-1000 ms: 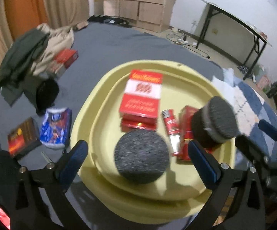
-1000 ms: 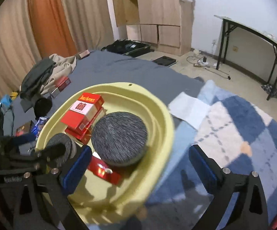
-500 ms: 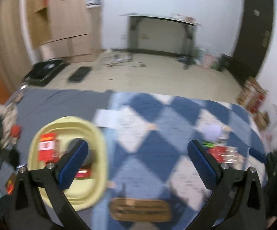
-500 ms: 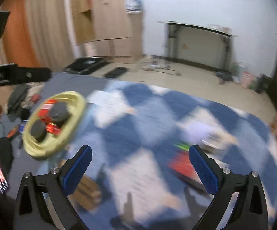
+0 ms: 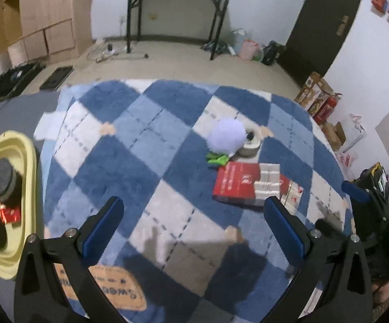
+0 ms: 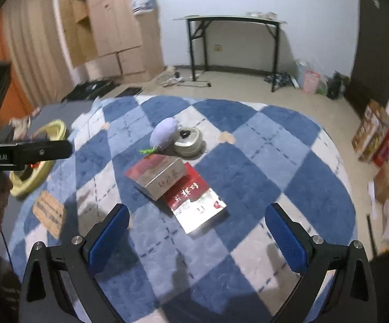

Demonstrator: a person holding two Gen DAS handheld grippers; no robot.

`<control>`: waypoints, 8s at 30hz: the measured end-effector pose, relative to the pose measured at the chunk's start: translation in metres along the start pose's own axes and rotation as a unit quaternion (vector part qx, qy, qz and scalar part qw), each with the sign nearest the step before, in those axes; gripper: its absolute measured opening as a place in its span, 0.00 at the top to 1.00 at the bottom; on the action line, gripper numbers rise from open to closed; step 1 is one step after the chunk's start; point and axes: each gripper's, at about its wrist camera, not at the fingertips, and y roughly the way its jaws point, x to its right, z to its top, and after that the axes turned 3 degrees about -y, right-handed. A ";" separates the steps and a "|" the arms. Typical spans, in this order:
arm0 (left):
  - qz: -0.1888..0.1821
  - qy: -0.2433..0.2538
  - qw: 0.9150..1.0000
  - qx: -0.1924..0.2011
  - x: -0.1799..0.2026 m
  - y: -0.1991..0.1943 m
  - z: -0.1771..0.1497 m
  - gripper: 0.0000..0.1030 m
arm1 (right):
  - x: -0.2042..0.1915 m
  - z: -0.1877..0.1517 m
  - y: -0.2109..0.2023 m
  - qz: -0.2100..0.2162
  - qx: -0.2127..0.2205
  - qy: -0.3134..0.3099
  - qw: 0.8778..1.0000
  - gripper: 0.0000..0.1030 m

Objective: Organize rigid objects
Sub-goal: 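Move both tools back over the rug toward the red packs, then grasp the silver-red pack with the right tool while the left grasps the red pack, then carry both packs to the yellow tray and release them inside, then move both tools back to the plush keychain and white case, then grasp the white heart case with the right tool while the left grasps the lavender plush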

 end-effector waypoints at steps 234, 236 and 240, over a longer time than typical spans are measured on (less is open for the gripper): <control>-0.162 -0.049 0.981 -0.090 -0.002 0.148 0.068 0.45 | -0.007 0.056 0.209 0.009 0.019 -0.093 0.995 0.49; -0.142 -0.032 0.985 -0.088 -0.005 0.138 0.065 0.45 | 0.000 0.051 0.199 0.003 0.025 -0.080 0.997 0.49; -0.117 0.005 0.991 -0.069 -0.008 0.103 0.061 0.46 | 0.007 0.038 0.179 0.004 0.029 -0.066 0.997 0.49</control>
